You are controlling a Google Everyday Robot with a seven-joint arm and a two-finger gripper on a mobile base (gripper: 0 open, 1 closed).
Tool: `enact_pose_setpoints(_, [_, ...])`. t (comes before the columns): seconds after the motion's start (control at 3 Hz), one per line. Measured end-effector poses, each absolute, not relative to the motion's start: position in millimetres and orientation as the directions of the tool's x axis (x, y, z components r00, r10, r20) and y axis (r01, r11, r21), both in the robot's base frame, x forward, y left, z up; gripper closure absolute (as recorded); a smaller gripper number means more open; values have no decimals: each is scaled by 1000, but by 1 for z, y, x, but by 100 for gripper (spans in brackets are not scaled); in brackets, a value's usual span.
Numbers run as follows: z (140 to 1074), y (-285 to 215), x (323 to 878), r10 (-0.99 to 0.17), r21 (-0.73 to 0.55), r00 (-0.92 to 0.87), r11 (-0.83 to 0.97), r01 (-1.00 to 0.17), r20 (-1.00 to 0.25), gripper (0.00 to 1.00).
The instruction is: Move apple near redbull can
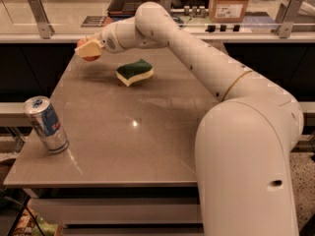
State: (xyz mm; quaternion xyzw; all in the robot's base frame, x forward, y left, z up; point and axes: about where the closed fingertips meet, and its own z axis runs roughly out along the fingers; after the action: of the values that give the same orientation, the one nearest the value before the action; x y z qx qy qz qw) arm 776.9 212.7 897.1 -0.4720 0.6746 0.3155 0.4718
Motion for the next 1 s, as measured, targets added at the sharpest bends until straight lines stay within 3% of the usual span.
enact_pose_setpoints(1.0, [934,147,714,-264,-50,-46,345,-937,-964,100])
